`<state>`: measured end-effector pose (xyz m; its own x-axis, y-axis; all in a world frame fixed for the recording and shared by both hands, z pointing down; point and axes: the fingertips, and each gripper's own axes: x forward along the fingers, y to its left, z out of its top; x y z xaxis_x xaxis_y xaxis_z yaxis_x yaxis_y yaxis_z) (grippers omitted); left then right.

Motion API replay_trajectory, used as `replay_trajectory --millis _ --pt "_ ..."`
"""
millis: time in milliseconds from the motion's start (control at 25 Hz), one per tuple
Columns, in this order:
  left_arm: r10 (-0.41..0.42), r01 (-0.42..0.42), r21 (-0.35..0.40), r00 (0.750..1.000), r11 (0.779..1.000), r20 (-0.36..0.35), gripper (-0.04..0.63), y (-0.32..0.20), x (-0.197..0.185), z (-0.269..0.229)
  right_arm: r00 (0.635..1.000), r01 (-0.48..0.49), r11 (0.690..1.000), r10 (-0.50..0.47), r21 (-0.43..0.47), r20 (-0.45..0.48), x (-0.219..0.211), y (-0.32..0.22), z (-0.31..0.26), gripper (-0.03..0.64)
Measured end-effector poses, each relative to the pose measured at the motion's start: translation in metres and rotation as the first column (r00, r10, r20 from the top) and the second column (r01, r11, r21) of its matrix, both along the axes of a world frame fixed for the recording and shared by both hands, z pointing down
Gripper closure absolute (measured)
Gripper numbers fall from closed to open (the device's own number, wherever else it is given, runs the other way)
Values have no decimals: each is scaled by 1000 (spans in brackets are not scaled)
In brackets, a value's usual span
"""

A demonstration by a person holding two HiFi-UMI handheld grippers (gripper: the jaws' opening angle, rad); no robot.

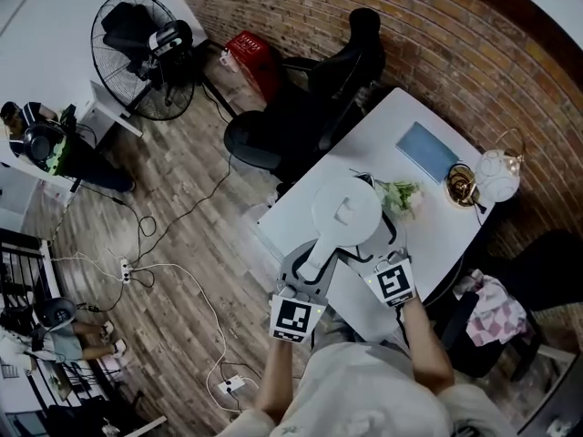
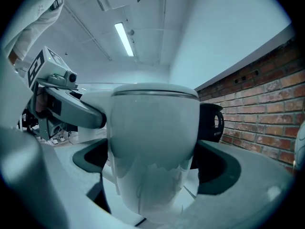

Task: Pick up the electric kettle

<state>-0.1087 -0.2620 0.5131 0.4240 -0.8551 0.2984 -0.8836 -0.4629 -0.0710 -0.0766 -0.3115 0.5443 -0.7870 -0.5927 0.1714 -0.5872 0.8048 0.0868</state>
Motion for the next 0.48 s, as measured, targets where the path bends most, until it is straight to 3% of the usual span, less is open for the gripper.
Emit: replay_trajectory --millis 480 --pt "-128 128 48 992 991 -9 463 61 -16 -22 991 127 991 -128 40 26 -23 57 -23 46"
